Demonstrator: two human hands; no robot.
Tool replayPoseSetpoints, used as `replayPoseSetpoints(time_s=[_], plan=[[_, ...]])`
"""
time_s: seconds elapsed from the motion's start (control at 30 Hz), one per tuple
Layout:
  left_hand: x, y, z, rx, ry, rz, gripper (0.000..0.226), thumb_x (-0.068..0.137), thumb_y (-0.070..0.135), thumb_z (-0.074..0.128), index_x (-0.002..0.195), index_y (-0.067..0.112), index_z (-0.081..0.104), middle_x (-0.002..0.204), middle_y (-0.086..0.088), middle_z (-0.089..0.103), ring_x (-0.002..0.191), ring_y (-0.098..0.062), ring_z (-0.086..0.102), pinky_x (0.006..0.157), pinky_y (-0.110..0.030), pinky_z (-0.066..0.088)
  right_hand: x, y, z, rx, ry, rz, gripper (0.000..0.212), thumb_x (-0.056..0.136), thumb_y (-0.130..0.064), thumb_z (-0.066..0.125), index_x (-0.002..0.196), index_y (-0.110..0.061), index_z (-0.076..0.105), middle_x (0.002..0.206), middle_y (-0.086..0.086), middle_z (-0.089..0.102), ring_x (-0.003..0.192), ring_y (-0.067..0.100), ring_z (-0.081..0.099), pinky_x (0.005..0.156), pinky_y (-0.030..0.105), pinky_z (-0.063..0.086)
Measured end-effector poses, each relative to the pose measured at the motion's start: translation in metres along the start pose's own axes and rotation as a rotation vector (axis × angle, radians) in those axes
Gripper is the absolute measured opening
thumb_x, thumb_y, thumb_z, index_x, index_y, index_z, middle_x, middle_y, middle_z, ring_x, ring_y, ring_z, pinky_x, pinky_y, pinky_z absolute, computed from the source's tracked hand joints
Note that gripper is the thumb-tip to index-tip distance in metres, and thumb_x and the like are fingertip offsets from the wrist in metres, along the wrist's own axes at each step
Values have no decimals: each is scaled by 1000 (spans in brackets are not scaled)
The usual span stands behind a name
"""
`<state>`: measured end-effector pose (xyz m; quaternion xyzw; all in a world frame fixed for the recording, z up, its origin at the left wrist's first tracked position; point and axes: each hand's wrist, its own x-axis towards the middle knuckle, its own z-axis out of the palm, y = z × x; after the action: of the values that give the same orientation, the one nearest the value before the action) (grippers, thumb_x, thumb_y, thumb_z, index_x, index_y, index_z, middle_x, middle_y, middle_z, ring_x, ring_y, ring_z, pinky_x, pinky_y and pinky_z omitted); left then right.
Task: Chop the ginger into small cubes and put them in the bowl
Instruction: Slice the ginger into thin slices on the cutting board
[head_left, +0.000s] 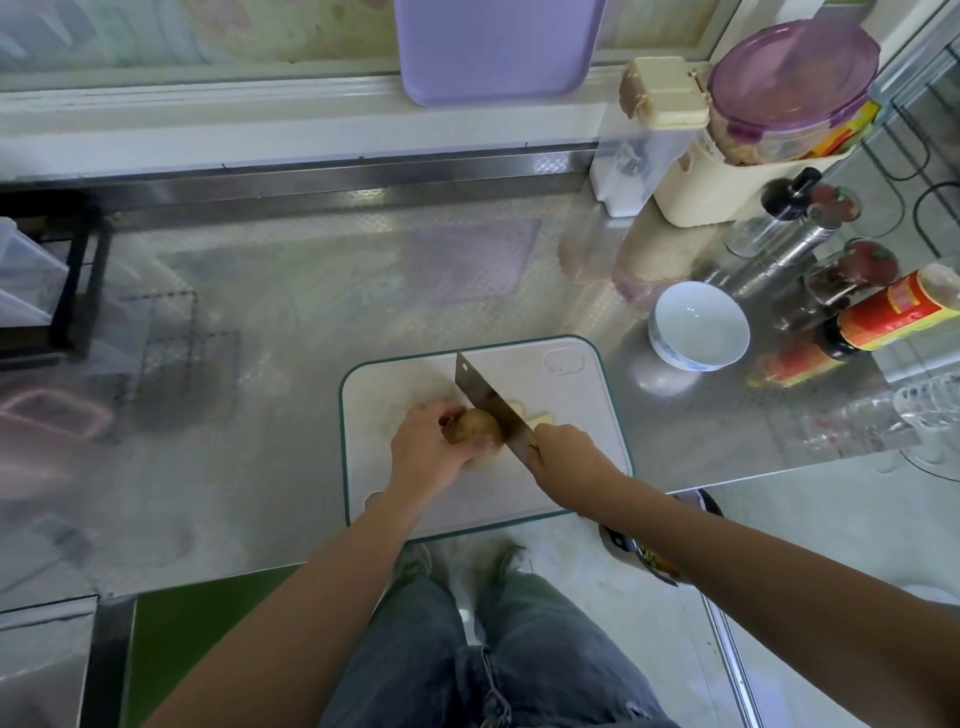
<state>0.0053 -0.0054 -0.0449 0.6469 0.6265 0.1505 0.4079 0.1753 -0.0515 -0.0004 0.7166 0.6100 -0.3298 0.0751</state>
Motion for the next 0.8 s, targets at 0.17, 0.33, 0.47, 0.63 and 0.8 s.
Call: replayPoseSetpoints(time_s=[0.17,0.33,0.47,0.63,0.8], plan=[[-1,-1,0,-21,-3,-11,52,70,43,81,115,26,63,109,3,58,97,-15,57,84,-26,44,-4,9,31,65,23,36,18,104,-27,35,93,-14,41,83,6,52,69,20,49,64,27,37],[-1,1,-2,-4,-14,-6,53,69,44,81,116,25,63,110,2,60,98,-16,58,89,-31,47,6,3,9,116,63,-39,24,103,-31,39,86,-14,42,77,5,53,67,22,49,60,27,35],[-2,1,-2,-7,-7,12,51,69,46,81,110,23,64,105,3,62,97,-15,56,81,-25,40,3,0,-18,162,98,-69,23,100,-27,40,82,-14,43,64,1,49,50,19,51,39,27,41],[-1,0,-2,5,-12,18,53,69,48,81,111,22,64,106,1,63,97,-16,57,83,-28,45,-9,1,-33,123,46,-81,33,98,-37,35,71,-19,40,63,5,53,44,19,56,38,28,48],[0,-1,-1,17,-9,14,54,68,50,80,111,23,64,106,2,63,96,-17,59,82,-28,46,-13,6,-24,41,31,-70,34,100,-31,37,67,-24,36,65,-1,48,54,14,49,45,24,36]])
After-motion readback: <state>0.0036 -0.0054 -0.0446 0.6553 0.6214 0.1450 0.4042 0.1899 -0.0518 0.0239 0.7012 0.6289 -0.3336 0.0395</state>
